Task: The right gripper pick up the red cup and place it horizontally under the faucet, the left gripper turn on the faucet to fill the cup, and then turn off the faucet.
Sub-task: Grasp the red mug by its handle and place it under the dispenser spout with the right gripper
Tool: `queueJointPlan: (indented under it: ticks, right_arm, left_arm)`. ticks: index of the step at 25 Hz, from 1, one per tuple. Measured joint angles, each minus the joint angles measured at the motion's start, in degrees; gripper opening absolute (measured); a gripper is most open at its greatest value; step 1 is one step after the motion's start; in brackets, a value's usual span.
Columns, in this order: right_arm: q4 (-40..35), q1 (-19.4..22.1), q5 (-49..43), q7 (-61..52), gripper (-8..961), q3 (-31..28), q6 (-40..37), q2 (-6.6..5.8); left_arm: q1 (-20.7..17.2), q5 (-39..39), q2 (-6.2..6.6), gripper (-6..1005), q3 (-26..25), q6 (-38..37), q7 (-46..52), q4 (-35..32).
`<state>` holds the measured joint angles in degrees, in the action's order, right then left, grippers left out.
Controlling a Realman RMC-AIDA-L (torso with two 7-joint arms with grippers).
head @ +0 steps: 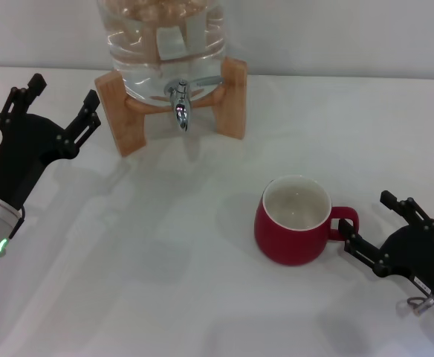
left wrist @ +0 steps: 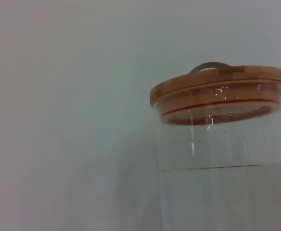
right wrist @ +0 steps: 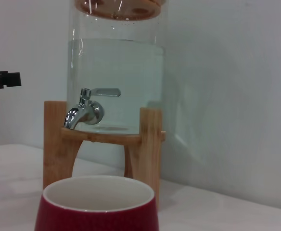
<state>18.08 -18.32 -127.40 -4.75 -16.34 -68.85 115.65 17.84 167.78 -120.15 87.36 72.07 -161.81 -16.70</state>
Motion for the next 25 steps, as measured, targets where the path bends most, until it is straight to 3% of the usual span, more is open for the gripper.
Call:
queueJointPlan:
  ticks: [25]
  right_arm:
    - [0.56, -0.32, -0.44, 0.0, 813, 0.08, 0.07, 0.01]
  left_arm:
    - [0.18, 0.0, 0.0, 875, 0.0, 0.09, 0.0, 0.0]
